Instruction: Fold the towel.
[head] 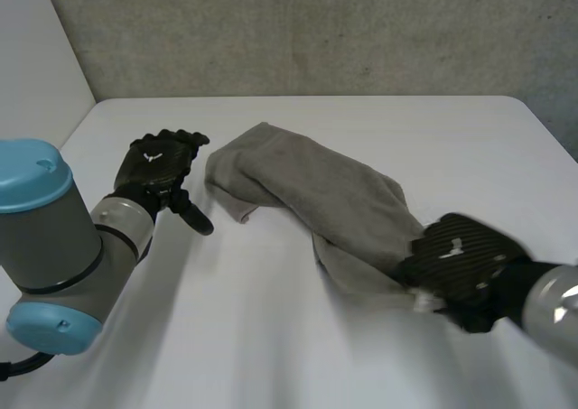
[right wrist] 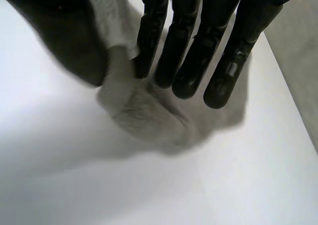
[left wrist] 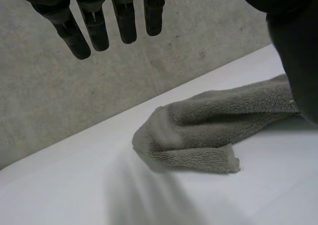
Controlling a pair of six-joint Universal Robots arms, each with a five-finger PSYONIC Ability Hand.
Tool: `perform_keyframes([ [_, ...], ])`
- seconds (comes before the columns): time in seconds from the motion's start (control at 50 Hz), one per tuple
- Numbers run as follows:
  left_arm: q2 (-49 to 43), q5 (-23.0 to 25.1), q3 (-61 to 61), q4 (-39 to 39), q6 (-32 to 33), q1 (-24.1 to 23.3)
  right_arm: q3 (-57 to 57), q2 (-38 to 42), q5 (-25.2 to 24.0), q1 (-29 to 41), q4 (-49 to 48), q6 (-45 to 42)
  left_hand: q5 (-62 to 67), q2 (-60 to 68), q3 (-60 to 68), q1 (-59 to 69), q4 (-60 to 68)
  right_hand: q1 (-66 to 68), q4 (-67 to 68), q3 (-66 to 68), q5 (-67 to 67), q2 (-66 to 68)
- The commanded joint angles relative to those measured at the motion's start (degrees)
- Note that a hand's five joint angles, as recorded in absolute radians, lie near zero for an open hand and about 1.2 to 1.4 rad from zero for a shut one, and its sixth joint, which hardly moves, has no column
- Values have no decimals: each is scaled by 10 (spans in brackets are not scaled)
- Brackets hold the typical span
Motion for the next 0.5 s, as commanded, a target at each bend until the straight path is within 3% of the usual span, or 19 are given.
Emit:
perform_keyframes([
  [0.02, -38, 0, 20, 14, 3, -23, -24, -7, 0, -106, -10, -54, -13, -18, -10, -20, -19, -429, -441, -430, -433, -421],
  [0.1, -58, 0, 46, 18, 3, -28, -41, -1, 1, -102, -46, -35, -12, -16, -9, -19, -17, -429, -441, -430, -433, -421],
  [0.16, -86, 1, 77, 17, 4, -28, -60, 8, 3, -83, -96, 28, -8, -13, -5, -15, -14, -429, -441, -430, -433, -421],
  [0.3, -152, 1, 155, 6, 5, -30, -120, 91, 7, -15, -152, 256, 4, -1, 7, -3, -2, -429, -441, -430, -433, -421],
  [0.5, -222, 2, 222, -62, 90, -34, -124, 174, 30, 109, -149, 330, 4, -1, 7, -3, -2, -429, -441, -430, -433, -421],
])
